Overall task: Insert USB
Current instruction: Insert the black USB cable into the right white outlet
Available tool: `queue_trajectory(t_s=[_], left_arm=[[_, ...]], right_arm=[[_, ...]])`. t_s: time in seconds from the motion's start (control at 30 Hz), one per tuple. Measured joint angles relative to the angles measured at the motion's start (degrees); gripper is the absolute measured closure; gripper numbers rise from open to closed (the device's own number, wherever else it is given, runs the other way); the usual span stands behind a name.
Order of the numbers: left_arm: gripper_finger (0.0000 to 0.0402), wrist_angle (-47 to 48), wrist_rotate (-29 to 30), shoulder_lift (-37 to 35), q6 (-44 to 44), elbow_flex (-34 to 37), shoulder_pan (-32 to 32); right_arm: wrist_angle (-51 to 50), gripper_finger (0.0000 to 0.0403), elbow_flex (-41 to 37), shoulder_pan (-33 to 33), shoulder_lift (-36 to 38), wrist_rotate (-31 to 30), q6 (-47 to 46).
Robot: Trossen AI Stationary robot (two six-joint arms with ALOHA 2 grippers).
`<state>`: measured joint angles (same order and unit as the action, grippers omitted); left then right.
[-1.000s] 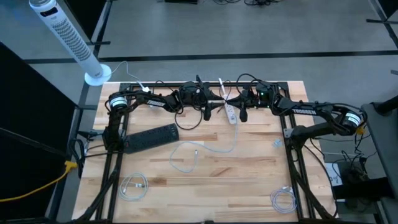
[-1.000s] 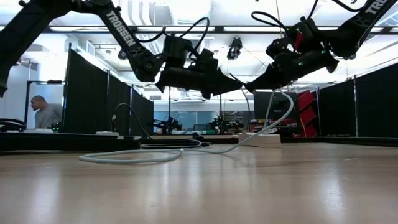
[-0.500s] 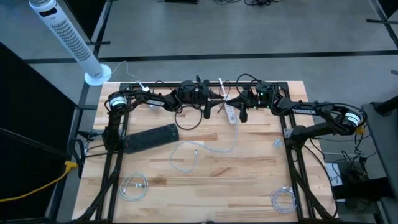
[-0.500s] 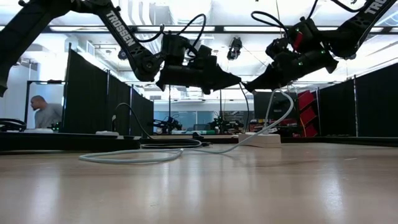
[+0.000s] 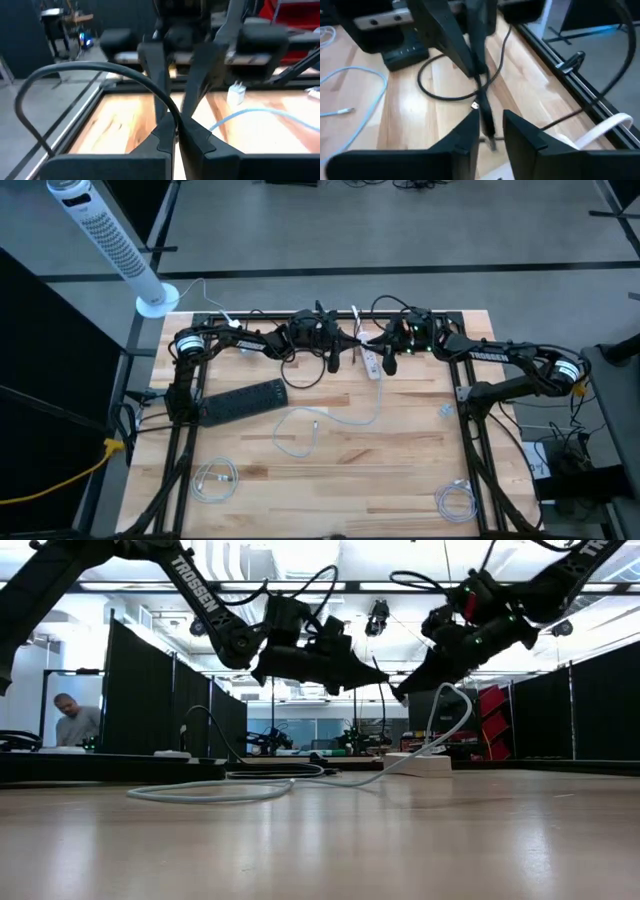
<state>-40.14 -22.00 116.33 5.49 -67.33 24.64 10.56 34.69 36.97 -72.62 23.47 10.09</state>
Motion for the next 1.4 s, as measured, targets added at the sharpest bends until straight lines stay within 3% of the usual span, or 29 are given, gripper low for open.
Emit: queue_trajectory(t_s=[0.3, 1.13, 1.4], left_arm=[[0.0401, 2.1, 1.5, 0.0, 2.6, -1.8, -1.0], [0.0401, 4.3, 1.5, 0.0, 3.0, -2.0, -1.7], [0.0401, 5.3, 1.5, 0.0, 3.0, -2.0, -1.8]], right_arm=[[-8.8, 0.0300, 4.9, -1.1, -1.2, -2.8, 4.4], [-10.4, 0.0369, 6.7, -1.7, -4.0, -0.5, 10.9], [-16.5, 0.0306, 9.5, -1.7, -4.0, 1.0, 11.6]])
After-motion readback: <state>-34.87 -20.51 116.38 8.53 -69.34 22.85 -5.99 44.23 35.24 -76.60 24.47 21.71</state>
